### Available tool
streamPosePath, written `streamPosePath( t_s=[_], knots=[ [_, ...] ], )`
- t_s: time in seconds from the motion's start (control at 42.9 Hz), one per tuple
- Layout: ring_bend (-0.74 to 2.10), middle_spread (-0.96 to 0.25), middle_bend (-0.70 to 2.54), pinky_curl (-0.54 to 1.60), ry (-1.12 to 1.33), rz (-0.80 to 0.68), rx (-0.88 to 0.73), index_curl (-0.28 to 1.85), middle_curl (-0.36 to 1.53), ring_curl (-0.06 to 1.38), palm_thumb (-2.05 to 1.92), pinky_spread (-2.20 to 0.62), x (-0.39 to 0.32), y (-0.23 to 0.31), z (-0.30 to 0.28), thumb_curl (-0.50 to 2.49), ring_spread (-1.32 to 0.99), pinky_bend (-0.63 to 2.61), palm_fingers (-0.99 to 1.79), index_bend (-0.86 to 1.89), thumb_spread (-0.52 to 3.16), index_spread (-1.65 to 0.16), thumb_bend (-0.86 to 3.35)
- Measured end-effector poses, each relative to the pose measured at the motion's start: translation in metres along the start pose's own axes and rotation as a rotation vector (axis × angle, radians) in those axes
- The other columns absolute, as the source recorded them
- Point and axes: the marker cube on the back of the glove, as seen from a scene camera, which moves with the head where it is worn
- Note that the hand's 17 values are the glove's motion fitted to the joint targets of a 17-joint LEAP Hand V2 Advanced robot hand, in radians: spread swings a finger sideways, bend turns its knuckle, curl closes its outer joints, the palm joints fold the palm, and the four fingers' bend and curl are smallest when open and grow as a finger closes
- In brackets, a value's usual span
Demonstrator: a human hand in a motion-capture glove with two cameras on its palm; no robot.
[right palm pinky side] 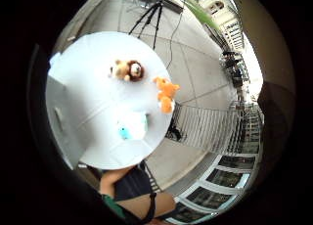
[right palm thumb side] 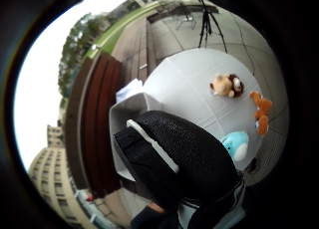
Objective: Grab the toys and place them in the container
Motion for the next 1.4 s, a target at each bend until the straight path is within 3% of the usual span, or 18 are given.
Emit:
streamPosePath(
  t_s=[0.14,0.42,0.746,0.933,1.026,1.119,1.212,1.399],
  knots=[
    [0.15,-0.06,0.21,0.14,-0.007,-0.177,0.127,0.09,0.10,0.02,-0.15,-0.05,0.012,-0.012,0.007,0.00,-0.15,0.45,-0.02,0.18,0.70,-0.18,-0.10],
    [0.17,-0.08,0.22,0.22,-0.020,-0.206,0.066,0.17,0.19,0.07,-0.15,-0.07,0.018,-0.005,0.009,0.01,-0.20,0.49,-0.07,0.16,1.00,-0.25,-0.10],
    [0.18,-0.09,0.20,0.26,0.026,-0.212,0.109,0.21,0.26,0.12,-0.15,-0.07,0.027,0.003,0.010,0.03,-0.23,0.51,-0.09,0.14,1.08,-0.27,-0.10],
    [0.17,-0.09,0.19,0.28,0.082,-0.120,-0.007,0.24,0.28,0.14,-0.15,-0.07,0.040,0.030,0.018,0.04,-0.24,0.50,-0.09,0.16,1.08,-0.28,-0.10],
    [0.17,-0.09,0.19,0.29,0.101,-0.181,0.039,0.25,0.29,0.15,-0.16,-0.07,0.058,0.038,0.031,0.04,-0.24,0.49,-0.09,0.16,1.07,-0.28,-0.10],
    [0.16,-0.09,0.19,0.30,0.098,-0.100,0.046,0.26,0.30,0.15,-0.16,-0.06,0.072,0.049,0.039,0.04,-0.24,0.50,-0.09,0.16,1.06,-0.28,-0.10],
    [0.17,-0.09,0.18,0.31,0.098,-0.152,0.156,0.27,0.31,0.15,-0.15,-0.04,0.088,0.044,0.053,0.05,-0.23,0.51,-0.06,0.17,1.04,-0.29,-0.10],
    [0.18,-0.09,0.19,0.32,0.066,-0.209,0.108,0.29,0.32,0.17,-0.14,-0.02,0.111,0.050,0.089,0.07,-0.24,0.54,-0.04,0.17,1.00,-0.31,-0.10]
  ],
)
